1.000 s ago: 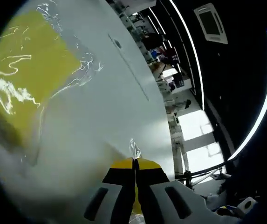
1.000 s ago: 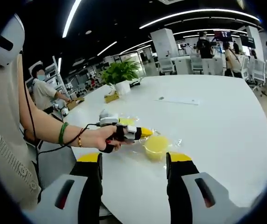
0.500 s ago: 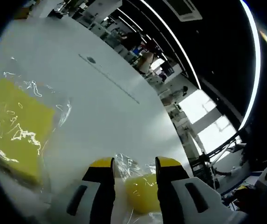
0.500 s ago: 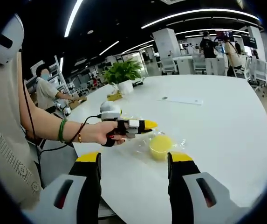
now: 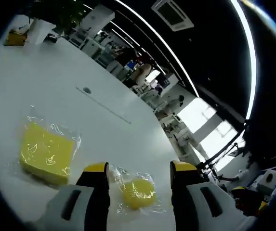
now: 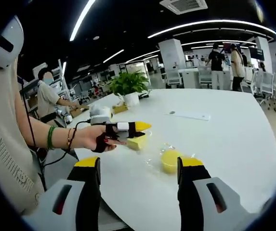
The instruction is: Compare the silicone blocks by pressing each to a similar depth, holding the contact briefly, and releasing to observe deformation and rebound differences across the visible hardness samples.
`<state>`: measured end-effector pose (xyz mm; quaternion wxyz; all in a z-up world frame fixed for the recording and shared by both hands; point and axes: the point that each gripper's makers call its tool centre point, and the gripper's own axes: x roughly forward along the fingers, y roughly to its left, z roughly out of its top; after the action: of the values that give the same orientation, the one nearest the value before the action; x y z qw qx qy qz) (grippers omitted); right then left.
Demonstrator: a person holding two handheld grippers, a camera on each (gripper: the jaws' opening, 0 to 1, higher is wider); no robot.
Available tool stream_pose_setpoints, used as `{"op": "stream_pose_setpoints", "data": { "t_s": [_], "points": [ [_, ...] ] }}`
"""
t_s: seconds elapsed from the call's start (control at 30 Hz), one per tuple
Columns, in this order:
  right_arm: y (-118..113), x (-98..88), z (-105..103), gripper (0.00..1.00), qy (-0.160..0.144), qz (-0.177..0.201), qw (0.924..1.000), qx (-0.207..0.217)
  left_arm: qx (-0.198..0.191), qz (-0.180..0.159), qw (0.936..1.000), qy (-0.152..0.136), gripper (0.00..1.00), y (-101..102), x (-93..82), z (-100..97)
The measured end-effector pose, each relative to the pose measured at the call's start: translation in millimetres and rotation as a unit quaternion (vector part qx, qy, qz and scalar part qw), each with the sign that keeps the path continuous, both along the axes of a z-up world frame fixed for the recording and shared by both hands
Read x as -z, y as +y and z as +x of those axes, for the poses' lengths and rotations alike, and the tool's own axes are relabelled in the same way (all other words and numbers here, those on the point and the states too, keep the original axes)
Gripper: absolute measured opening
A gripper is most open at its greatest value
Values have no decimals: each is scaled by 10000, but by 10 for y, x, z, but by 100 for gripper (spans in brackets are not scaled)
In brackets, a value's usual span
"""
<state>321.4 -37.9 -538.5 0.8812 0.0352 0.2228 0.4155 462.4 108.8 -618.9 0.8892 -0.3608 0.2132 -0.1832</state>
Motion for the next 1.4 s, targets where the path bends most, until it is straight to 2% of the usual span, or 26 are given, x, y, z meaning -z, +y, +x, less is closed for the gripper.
{"op": "stream_pose_setpoints", "data": {
  "t_s": [0.23,0.3,0.37,0.43,0.53,0.6,0.7,0.77,0.8,0.9,0.93,1.03,1.1,1.13,1.17,1.2,1.3,1.33,1.4],
  "points": [
    [254,-123,-144,62,-177,192,9997,27,144,-16,9967,-794,58,245,-564,-406],
    [343,-152,-205,62,-210,249,9995,24,224,16,9961,-854,58,332,-669,-553],
    [429,-163,-262,64,-238,274,9993,43,325,-30,9930,-1138,60,411,-834,-693],
    [490,-168,-300,67,-273,288,9992,72,253,14,9901,-1381,61,513,-939,-780],
    [613,-159,-389,70,-290,310,9991,89,183,233,9847,-1715,64,718,-1068,-980],
    [678,-149,-436,71,-280,348,9990,78,231,408,9820,-1829,68,798,-1095,-1092],
    [798,-111,-521,71,-260,356,9990,61,160,334,9817,-1868,69,979,-1150,-1275],
    [846,-97,-554,73,-260,377,9989,81,93,411,9805,-1921,71,1129,-1168,-1386],
    [873,-98,-567,74,-300,418,9986,128,90,643,9787,-1946,72,1222,-1153,-1447],
    [956,-81,-598,80,-386,544,9976,168,197,1063,9747,-1958,74,1403,-1108,-1597],
    [965,-76,-603,81,-384,554,9976,163,159,1257,9710,-2029,76,1491,-1110,-1641],
    [1000,-41,-621,82,-452,544,9973,178,219,1555,9657,-2068,81,1612,-1093,-1752],
    [998,-37,-619,82,-461,586,9970,216,356,1829,9597,-2102,84,1645,-1076,-1810],
    [999,-36,-619,82,-434,627,9968,243,394,1851,9608,-2028,85,1654,-1062,-1833],
    [990,-22,-619,83,-371,688,9965,308,515,2023,9596,-1885,86,1672,-1014,-1868],
    [985,-13,-620,83,-339,718,9963,337,608,2150,9556,-1922,86,1674,-1017,-1884],
    [955,15,-638,86,-304,724,9961,412,914,2682,9436,-1714,89,1729,-912,-1940],
    [949,24,-646,86,-277,729,9961,418,977,2677,9449,-1610,91,1730,-886,-1958],
    [914,61,-676,86,-208,670,9964,470,1024,2576,9471,-1615,93,1746,-887,-1972]
  ]
}}
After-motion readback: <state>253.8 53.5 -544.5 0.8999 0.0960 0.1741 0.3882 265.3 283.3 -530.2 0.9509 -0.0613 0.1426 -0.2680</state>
